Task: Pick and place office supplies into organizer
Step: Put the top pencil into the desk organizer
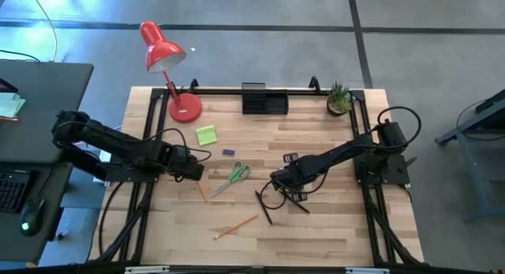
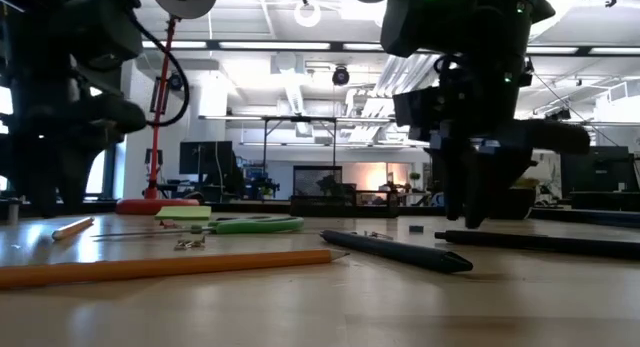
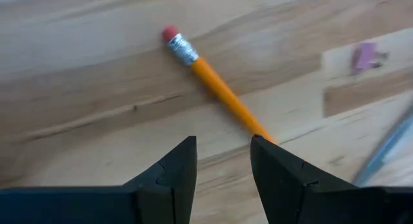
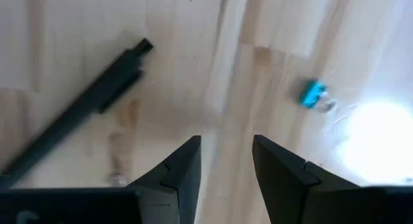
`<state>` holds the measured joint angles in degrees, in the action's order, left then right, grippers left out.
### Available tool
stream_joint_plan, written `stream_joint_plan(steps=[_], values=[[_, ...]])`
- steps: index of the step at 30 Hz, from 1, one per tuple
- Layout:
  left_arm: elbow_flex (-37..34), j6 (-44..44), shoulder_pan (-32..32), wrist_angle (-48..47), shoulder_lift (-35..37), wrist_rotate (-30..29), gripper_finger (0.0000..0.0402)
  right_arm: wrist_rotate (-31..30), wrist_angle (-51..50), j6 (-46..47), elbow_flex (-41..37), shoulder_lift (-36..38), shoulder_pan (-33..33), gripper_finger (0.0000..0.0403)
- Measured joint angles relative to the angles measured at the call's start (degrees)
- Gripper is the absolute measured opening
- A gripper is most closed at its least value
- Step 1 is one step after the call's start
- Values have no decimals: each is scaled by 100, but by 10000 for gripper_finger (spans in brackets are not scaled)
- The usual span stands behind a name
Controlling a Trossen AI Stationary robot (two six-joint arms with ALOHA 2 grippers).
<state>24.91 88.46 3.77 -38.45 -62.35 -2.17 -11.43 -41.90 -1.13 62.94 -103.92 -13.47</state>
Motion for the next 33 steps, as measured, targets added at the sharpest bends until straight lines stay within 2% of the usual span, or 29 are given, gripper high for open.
stream_joint_plan(steps=[3, 6, 13, 18, 21, 27, 33], values=[[0, 81, 0, 413, -164, -118, 131, -280, -5, -213, 0, 0, 9, 134], [0, 163, 0, 681, -329, -172, 131, -305, -25, -376, 0, 2, 56, 134], [51, 467, -4, 449, -785, 84, 131, -236, -79, -533, 0, 2, 226, 134], [69, 454, 1, 483, -893, -68, 129, -182, -75, -535, 0, 2, 312, 134], [162, 244, 4, 243, -933, -105, 107, -164, -74, -535, 0, 2, 334, 134], [197, -93, -3, -91, -934, -108, 13, -162, -75, -513, 0, 2, 337, 134], [190, -442, -86, -73, -935, -108, 27, 109, -85, -448, 0, 2, 337, 134]])
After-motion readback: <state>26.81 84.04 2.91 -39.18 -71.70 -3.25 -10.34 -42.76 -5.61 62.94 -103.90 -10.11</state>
